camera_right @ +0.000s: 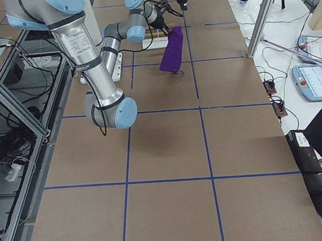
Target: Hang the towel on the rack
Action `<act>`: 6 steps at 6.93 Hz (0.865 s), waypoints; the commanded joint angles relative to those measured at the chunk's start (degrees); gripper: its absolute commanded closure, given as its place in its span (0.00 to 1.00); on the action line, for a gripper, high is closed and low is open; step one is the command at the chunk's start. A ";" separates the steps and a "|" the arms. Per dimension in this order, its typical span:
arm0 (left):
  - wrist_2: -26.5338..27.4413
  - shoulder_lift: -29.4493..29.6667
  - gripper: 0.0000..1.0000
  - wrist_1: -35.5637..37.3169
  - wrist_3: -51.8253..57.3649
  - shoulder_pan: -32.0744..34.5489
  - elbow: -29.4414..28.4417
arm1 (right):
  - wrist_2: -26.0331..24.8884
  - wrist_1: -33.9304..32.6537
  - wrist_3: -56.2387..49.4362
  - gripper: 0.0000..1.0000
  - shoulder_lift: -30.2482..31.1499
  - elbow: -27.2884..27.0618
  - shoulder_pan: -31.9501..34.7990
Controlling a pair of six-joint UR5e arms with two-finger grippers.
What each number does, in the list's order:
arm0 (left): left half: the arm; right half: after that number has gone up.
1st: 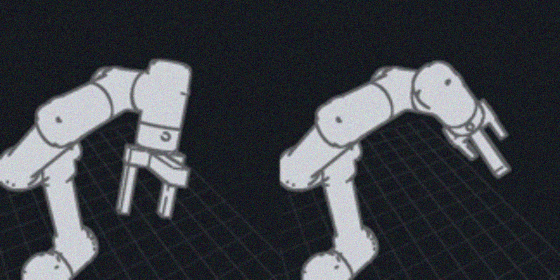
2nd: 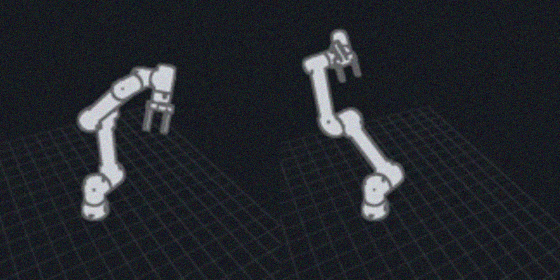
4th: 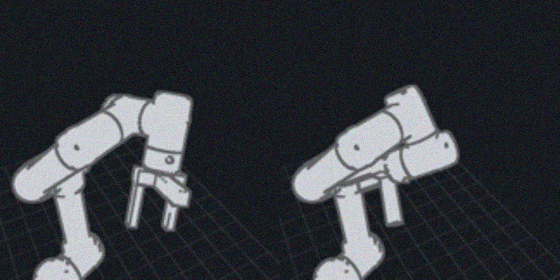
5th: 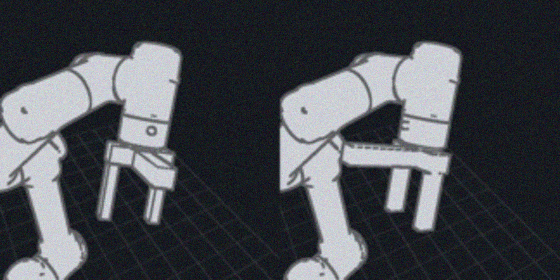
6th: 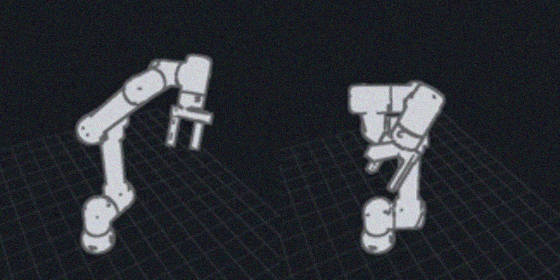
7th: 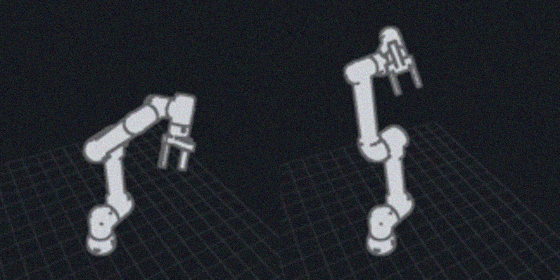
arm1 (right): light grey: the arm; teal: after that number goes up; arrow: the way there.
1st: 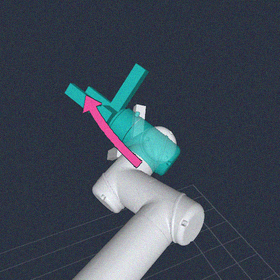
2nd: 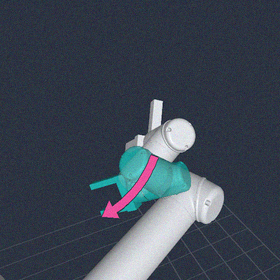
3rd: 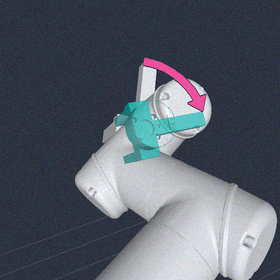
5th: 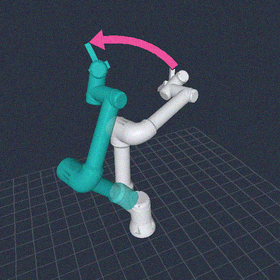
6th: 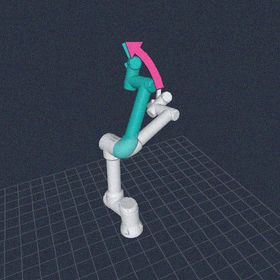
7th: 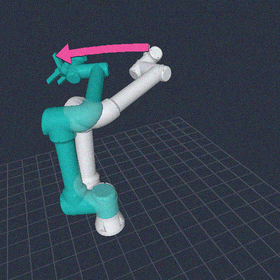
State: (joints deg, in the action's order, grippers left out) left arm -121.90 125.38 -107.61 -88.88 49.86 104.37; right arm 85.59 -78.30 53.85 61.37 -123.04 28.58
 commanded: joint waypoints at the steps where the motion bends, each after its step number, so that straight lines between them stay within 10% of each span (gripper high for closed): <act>1: -0.01 3.81 0.45 -0.32 -7.33 -4.13 -0.05 | -3.06 0.96 0.38 1.00 -2.47 -0.09 -2.73; 5: -0.35 5.58 0.46 -1.80 -9.38 -6.26 0.56 | -3.15 0.96 0.38 1.00 -3.01 0.00 -2.82; 6: -0.36 5.58 0.61 -2.60 -10.25 -6.26 0.48 | -3.15 0.96 0.38 1.00 -3.01 0.00 -2.82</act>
State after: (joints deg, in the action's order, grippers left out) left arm -122.19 130.92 -109.26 -98.43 43.67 104.84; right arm 82.45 -77.34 54.23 58.43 -123.05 25.76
